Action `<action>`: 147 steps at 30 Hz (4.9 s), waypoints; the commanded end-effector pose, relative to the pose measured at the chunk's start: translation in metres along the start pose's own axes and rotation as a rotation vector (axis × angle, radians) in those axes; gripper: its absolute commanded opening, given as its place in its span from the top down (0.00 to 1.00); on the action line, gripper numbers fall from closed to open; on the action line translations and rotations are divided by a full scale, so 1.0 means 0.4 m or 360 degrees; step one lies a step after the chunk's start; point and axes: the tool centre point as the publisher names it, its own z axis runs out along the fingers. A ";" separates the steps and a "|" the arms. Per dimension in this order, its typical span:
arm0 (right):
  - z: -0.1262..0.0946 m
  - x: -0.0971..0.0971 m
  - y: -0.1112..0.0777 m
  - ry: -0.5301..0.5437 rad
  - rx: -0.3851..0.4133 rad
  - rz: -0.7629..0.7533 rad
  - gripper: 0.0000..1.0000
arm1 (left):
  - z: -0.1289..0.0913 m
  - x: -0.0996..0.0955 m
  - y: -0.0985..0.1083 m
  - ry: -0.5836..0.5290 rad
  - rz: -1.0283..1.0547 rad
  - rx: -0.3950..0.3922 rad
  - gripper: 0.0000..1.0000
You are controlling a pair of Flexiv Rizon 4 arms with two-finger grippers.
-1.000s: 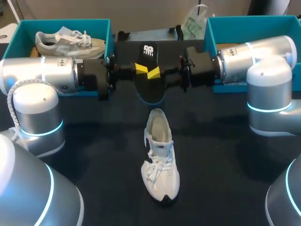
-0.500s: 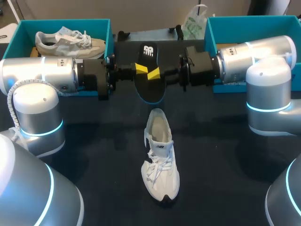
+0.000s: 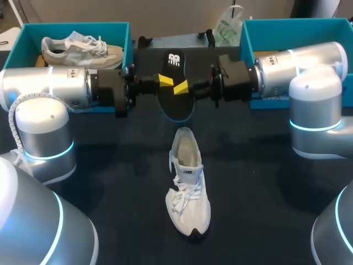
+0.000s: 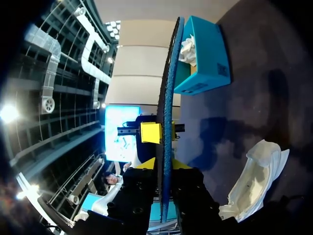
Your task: Take the shoe out of the shoebox, open the shoe tongue, remove and reinsert the insole, then place the shoe into the shoebox
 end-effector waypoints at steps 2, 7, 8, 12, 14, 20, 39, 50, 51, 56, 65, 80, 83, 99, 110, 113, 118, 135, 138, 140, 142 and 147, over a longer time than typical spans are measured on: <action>-0.003 0.001 0.002 -0.0003 0.0017 0.0008 0.82 | 0.003 0.002 -0.001 0.0001 0.0003 -0.0003 1.00; -0.004 0.000 0.002 -0.0002 0.0030 0.0014 0.89 | 0.003 0.002 -0.001 0.0001 0.0003 -0.0003 1.00; -0.004 0.000 0.002 -0.0001 0.0030 0.0014 0.90 | 0.003 0.002 -0.001 0.0001 0.0003 -0.0003 1.00; -0.003 -0.002 0.002 0.0002 0.0031 0.0012 0.92 | 0.003 0.002 -0.001 0.0001 0.0003 -0.0003 1.00; -0.002 -0.003 0.003 0.0003 0.0032 0.0010 0.92 | 0.003 0.002 -0.001 0.0001 0.0003 -0.0003 1.00; 0.000 -0.004 0.005 0.0003 0.0032 0.0011 1.00 | 0.003 0.002 -0.001 0.0001 0.0003 -0.0003 1.00; -0.046 -0.036 -0.006 -0.0071 0.0034 -0.0260 1.00 | -0.134 -0.011 -0.027 0.0210 -0.0270 0.0055 0.00; -0.055 -0.031 -0.006 -0.0034 0.0120 -0.0503 1.00 | -0.178 -0.011 -0.035 0.0320 -0.0140 -0.0030 0.00; -0.055 -0.031 -0.006 -0.0034 0.0120 -0.0503 1.00 | -0.178 -0.011 -0.035 0.0320 -0.0140 -0.0030 0.00; -0.055 -0.031 -0.006 -0.0034 0.0120 -0.0503 1.00 | -0.178 -0.011 -0.035 0.0320 -0.0140 -0.0030 0.00; -0.073 -0.053 -0.019 -0.0009 -0.0053 -0.0528 1.00 | -0.212 -0.007 -0.006 0.0722 -0.0657 0.0010 0.00; -0.046 -0.064 -0.017 -0.0166 -0.0174 -0.0699 1.00 | -0.240 0.038 -0.007 0.1221 -0.1278 -0.0082 0.00; -0.046 -0.064 -0.017 -0.0166 -0.0174 -0.0699 1.00 | -0.240 0.038 -0.007 0.1221 -0.1278 -0.0082 0.00; -0.079 -0.096 -0.014 -0.0149 -0.0197 -0.0857 1.00 | -0.223 0.083 -0.081 0.1270 -0.1581 -0.0271 0.00; -0.082 -0.116 -0.024 -0.0147 -0.0234 -0.1062 1.00 | -0.208 0.128 -0.144 0.1289 -0.2030 -0.0586 0.00; -0.082 -0.116 -0.024 -0.0147 -0.0234 -0.1062 1.00 | -0.208 0.128 -0.144 0.1289 -0.2030 -0.0586 0.00; -0.077 -0.133 -0.032 -0.0134 -0.0262 -0.1114 1.00 | -0.206 0.140 -0.150 0.1315 -0.2040 -0.0606 0.00; -0.054 -0.191 -0.054 -0.0159 -0.0334 -0.1250 1.00 | -0.182 0.197 -0.216 0.1447 -0.2095 -0.0813 0.00; -0.054 -0.191 -0.054 -0.0159 -0.0334 -0.1250 1.00 | -0.169 0.212 -0.223 0.1473 -0.2097 -0.0840 0.00; -0.043 -0.203 -0.051 -0.0161 -0.0337 -0.1252 1.00 | -0.152 0.236 -0.232 0.1498 -0.2169 -0.0837 0.00; -0.035 -0.211 -0.047 -0.0138 -0.0335 -0.1259 1.00 | -0.141 0.253 -0.240 0.1502 -0.2204 -0.0840 0.00; -0.034 -0.218 -0.042 -0.0165 -0.0401 -0.1322 1.00 | -0.124 0.279 -0.245 0.1532 -0.2210 -0.1020 0.00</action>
